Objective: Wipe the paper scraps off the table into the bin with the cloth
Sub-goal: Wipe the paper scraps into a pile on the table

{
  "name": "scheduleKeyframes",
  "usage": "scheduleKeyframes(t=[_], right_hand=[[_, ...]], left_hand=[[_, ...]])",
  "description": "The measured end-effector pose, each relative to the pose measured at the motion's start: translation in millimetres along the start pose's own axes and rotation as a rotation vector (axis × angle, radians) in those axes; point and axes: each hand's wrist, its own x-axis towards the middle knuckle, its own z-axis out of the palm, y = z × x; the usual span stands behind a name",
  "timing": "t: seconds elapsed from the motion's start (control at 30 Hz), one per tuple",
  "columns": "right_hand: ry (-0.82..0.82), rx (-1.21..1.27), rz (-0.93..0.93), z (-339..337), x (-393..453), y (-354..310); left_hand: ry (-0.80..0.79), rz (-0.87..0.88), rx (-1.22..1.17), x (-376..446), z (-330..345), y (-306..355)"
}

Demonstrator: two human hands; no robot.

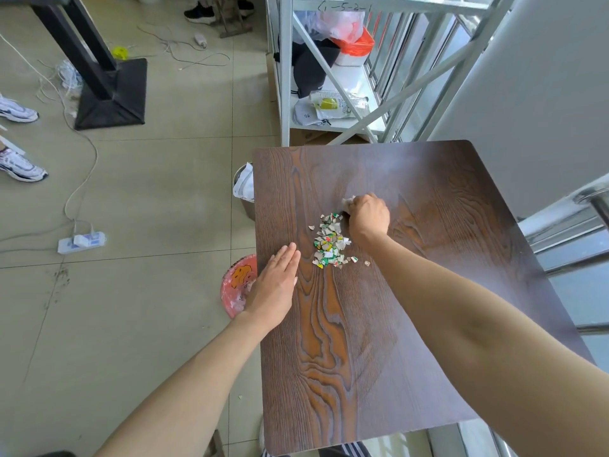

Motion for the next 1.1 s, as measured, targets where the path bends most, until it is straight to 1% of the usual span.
scheduleKeyframes(t=[0.13, 0.2, 0.3, 0.37, 0.43, 0.53, 0.63, 0.7, 0.73, 0.8, 0.97, 1.1], right_hand=[[-0.043, 0.008, -0.125, 11.8, -15.3, -35.7], [-0.066, -0.011, -0.217, 14.8, -26.1, -45.0], [-0.1, -0.002, -0.38, 16.4, -32.3, -43.2], [-0.091, 0.063, -0.442, 12.1, -31.0, -32.9], [-0.026, 0.159, -0.382, 0.7, -30.3, -14.9], [0.067, 0.205, -0.19, -13.7, -35.6, 29.5], [0.069, 0.16, 0.035, -9.5, -51.8, 66.0], [0.064, 0.165, 0.163, -2.2, -60.3, 65.4], [0.066, 0.171, 0.19, 0.8, -62.5, 57.1], [0.053, 0.178, 0.195, 6.0, -65.0, 31.9], [-0.008, 0.221, 0.11, 19.0, -71.1, -19.4], [-0.077, 0.303, -0.073, 17.7, -73.9, -29.2]], left_hand=[[-0.002, -0.013, 0.0, 0.1, 0.0, 1.3], [-0.003, -0.009, 0.015, 0.4, 0.1, 0.8], [-0.005, -0.012, 0.028, 1.2, -1.6, 2.0], [-0.016, -0.008, 0.033, 1.4, -3.3, 2.3], [-0.025, -0.006, 0.028, 0.4, -4.3, 2.3], [-0.033, -0.009, 0.008, -1.0, -7.5, 3.7], [-0.042, -0.02, -0.006, -2.9, -12.8, 9.0], [-0.056, -0.023, -0.014, -9.0, -15.5, 14.1], [-0.061, -0.015, -0.009, -14.4, -15.6, 16.2], [-0.059, 0.009, 0.012, -27.2, -13.9, 18.5], [-0.011, 0.008, 0.04, -50.7, -4.5, 23.1], [-0.027, -0.019, 0.047, -52.9, 1.9, 28.5]])
